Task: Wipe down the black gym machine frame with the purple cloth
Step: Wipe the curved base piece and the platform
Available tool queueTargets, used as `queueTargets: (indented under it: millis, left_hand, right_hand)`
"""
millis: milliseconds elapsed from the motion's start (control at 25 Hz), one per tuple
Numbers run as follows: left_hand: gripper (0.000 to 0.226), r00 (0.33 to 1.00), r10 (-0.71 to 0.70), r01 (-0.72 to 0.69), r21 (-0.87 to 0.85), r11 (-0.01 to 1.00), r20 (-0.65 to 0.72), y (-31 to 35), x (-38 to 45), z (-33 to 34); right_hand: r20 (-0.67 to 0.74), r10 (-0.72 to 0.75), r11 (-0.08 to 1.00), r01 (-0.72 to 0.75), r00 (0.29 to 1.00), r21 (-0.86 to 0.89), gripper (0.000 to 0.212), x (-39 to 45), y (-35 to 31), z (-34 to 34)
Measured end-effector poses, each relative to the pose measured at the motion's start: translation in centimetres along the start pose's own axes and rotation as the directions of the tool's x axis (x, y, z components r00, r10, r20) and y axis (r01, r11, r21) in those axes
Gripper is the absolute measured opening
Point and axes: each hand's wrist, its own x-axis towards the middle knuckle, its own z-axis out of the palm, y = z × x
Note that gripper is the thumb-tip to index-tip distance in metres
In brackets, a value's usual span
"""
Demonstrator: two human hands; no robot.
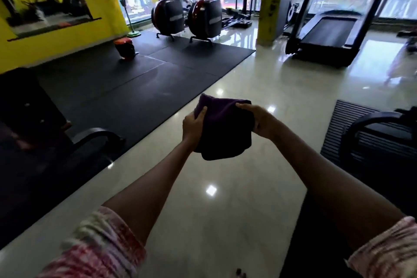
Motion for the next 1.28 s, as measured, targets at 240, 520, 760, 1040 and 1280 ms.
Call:
queueTargets:
  millis: [240,520,760,1040,1280]
  left_hand:
    - [0.033,0.988,0.017,-0.018,0.006,1.0,0.153,2.7,13.1,11.9]
    - [0.037,0.893,0.064,-0.046,-0.052,0.998,0.445,4.7,25.2,30.9]
    - [0.036,0.645,0.145,-0.184,-0.032,0.982,0.751,10.7,31.5,49.7]
    - [0.023,0.29,0.17,-0.234,-0.103,0.967,0.942,11.9,23.6,72.8]
    - [0.03,0.057,0.088,-0.217,-0.073,0.973,0.995,13.5,13.9,87.8]
  right_hand:
    - [-0.014,0.104,0.992,-0.104,0.995,-0.073,0.006,7.0,-7.8,-11.0]
    - [-0.417,-0.068,0.998,0.061,0.907,-0.029,0.028,14.7,-11.2,-26.2]
    - [-0.697,-0.148,0.966,0.253,0.701,0.05,0.019,14.5,-15.9,-40.2]
    - [-0.943,-0.043,0.951,0.303,0.331,0.062,0.013,4.5,-14.3,-55.0]
    - [-0.99,0.067,0.958,0.27,0.125,0.099,0.016,-4.7,-13.3,-67.6]
